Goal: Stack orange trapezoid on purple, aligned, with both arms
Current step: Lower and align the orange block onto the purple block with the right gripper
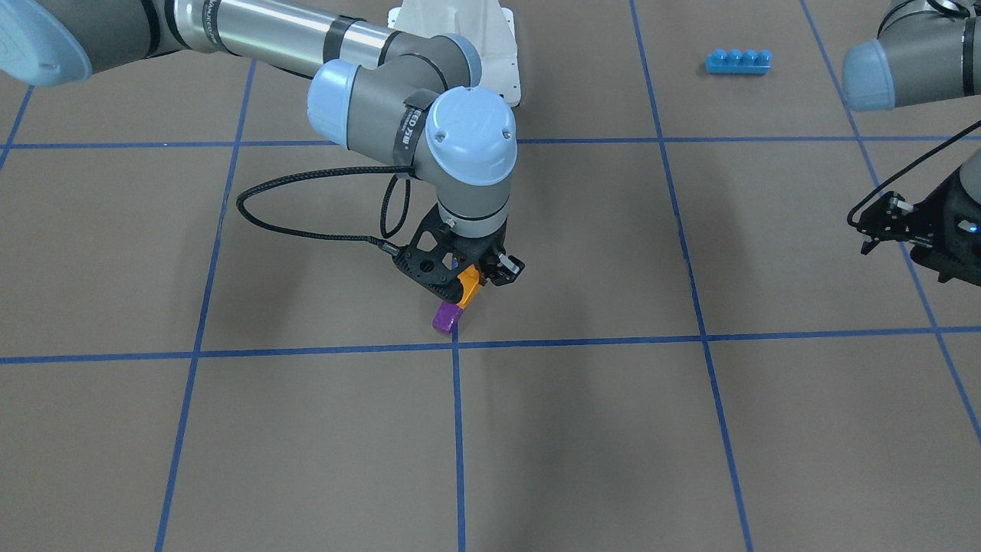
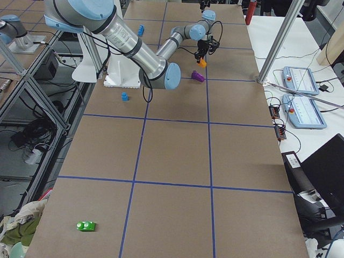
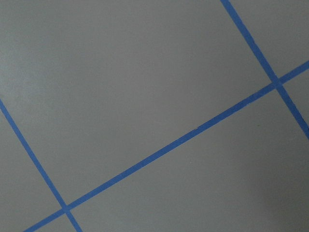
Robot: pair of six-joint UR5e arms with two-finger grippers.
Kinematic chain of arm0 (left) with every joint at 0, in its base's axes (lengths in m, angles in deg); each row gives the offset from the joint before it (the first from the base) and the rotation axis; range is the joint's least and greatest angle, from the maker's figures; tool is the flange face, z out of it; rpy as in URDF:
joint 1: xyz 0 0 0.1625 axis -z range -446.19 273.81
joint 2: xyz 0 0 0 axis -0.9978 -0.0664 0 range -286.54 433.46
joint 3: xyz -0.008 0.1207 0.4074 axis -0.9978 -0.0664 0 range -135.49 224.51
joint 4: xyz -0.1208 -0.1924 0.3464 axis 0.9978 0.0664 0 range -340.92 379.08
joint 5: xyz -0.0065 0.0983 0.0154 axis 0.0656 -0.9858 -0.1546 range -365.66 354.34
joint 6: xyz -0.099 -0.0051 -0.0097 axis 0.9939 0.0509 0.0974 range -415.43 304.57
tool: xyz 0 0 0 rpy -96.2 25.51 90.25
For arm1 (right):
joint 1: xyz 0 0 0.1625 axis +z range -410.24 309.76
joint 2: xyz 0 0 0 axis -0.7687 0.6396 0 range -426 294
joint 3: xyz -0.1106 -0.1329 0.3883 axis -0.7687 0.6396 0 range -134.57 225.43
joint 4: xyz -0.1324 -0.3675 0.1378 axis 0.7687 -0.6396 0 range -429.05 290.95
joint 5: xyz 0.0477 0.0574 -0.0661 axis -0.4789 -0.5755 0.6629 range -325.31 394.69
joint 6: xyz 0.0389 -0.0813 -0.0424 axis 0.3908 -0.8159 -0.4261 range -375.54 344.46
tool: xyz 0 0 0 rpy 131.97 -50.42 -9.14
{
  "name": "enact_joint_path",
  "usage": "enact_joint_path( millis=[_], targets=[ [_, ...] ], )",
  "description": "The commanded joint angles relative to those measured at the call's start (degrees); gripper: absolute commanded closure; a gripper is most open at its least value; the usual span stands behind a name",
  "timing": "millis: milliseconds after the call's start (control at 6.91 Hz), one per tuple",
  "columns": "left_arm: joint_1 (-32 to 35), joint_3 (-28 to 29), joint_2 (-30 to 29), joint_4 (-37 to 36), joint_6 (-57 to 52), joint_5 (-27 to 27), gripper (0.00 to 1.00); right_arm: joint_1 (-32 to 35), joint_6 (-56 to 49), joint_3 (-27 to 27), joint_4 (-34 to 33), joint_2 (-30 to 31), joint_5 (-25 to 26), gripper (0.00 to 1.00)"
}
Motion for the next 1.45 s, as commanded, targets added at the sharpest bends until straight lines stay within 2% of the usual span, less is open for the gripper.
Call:
enact_joint_path(
  millis=[0, 1302],
  targets=[
    [-0.08, 0.09, -0.05, 0.06, 0.08, 0.0, 0.0, -0.77, 0.96, 1.64, 0.7, 0.22, -0.27, 1.0],
    [-0.26, -0.09, -0.05, 0.06, 0.08, 0.0, 0.0, -1.12, 0.7, 0.76, 1.57, 2.5, -0.98, 1.0]
  ],
)
